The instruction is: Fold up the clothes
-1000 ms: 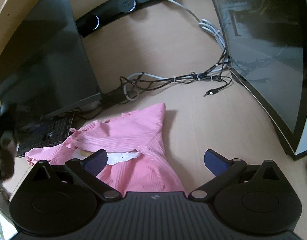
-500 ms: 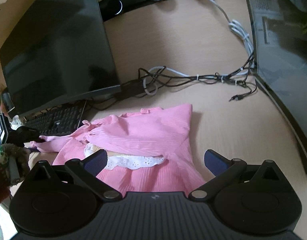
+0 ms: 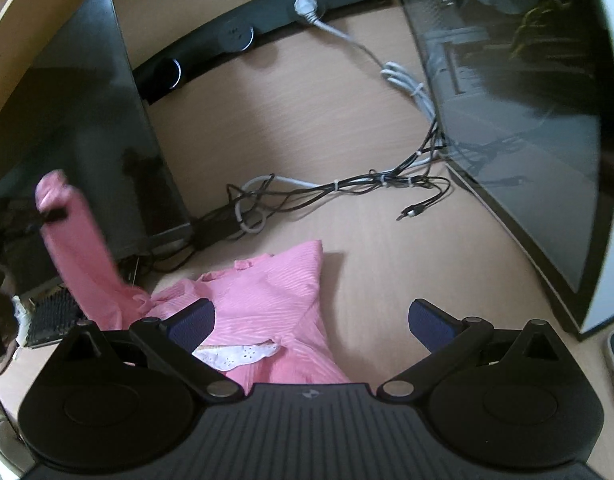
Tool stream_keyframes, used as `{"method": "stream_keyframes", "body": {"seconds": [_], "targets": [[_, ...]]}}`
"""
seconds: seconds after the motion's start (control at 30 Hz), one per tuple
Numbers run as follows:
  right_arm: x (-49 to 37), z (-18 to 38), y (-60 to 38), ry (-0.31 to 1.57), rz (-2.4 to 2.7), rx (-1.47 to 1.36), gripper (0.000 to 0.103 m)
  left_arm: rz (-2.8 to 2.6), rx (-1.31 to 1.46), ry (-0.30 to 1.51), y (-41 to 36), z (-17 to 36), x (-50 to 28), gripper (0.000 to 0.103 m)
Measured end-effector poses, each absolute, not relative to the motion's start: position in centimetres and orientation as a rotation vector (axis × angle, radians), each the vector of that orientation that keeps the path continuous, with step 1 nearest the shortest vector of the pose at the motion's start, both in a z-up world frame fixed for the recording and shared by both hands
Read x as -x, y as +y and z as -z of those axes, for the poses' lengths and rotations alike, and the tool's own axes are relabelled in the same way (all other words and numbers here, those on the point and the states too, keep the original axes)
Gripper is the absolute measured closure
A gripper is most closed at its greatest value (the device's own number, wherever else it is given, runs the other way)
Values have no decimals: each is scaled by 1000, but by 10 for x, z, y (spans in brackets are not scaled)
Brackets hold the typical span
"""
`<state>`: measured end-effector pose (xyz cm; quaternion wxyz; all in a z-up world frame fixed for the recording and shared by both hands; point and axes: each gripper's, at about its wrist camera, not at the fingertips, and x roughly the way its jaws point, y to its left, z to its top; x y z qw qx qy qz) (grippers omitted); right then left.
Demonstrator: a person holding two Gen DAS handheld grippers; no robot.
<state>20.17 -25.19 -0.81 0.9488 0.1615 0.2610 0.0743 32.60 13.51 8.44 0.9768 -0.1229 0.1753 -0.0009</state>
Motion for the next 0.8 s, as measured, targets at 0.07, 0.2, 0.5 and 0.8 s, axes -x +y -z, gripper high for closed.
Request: {"method": "stream_keyframes", "body": {"seconds": [0.07,0.2,0.5,0.8], "targets": [[-196,7,-257,525,-135,-331,0,109,239,360,101,-89,-333,97],[-185,6,-267,518,-102,-333,0,280,215,432,34,-74,-348,97],[-197,12,-270,556,-93,-318,0,531,213,660,-14,-20,-327,47],[-274,18,-205,608,-287,-344,8,428,205,678,65,-18,-294,15]]}}
